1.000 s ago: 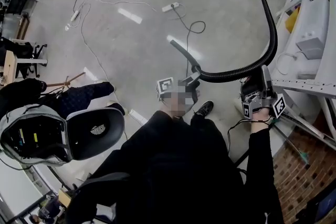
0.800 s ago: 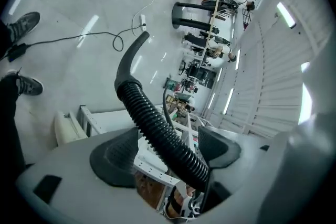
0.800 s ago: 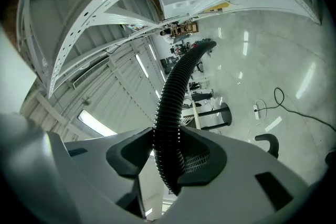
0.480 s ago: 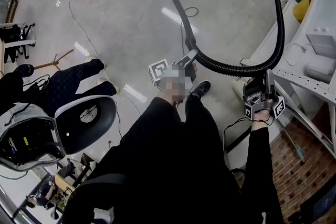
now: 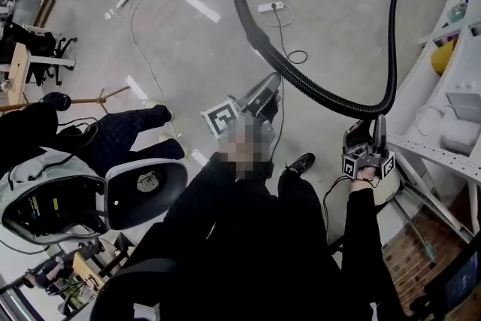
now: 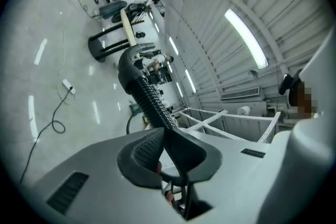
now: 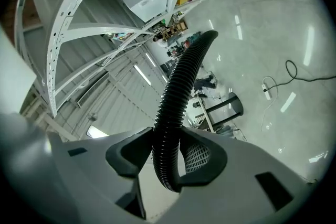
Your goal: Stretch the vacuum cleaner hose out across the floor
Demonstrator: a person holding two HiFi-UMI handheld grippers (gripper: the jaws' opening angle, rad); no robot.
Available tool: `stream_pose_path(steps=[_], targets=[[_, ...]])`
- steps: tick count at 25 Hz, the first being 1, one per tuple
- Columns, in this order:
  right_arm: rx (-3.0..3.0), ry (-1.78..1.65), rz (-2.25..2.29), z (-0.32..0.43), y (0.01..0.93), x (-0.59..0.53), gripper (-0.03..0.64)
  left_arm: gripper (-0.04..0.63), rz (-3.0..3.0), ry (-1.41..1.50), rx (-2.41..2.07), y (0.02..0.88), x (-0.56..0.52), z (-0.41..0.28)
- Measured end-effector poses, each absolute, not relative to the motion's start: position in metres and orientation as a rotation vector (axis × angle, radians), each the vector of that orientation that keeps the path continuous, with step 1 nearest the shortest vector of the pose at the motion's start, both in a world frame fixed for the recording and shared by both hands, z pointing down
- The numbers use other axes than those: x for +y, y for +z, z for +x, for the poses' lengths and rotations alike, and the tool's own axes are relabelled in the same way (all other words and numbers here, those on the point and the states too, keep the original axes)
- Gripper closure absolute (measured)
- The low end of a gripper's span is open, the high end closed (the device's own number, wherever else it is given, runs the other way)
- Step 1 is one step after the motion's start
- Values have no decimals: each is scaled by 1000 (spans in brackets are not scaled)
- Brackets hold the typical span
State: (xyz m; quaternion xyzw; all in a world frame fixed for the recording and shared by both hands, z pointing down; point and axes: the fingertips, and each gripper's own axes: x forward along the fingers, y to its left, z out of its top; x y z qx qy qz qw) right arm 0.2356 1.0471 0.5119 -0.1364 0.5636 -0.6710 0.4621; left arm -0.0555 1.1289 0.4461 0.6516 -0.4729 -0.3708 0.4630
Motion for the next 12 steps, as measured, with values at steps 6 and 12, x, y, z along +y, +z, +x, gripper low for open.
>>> stream_pose_path(steps=[6,12], targets=[[1485,-1675,-399,215,510,1048,454,310,1284,-1055,-873,516,1154,-27],[1528,-1711,-591,245,542,1055,456,298,1117,-912,-817,572,1178,34]])
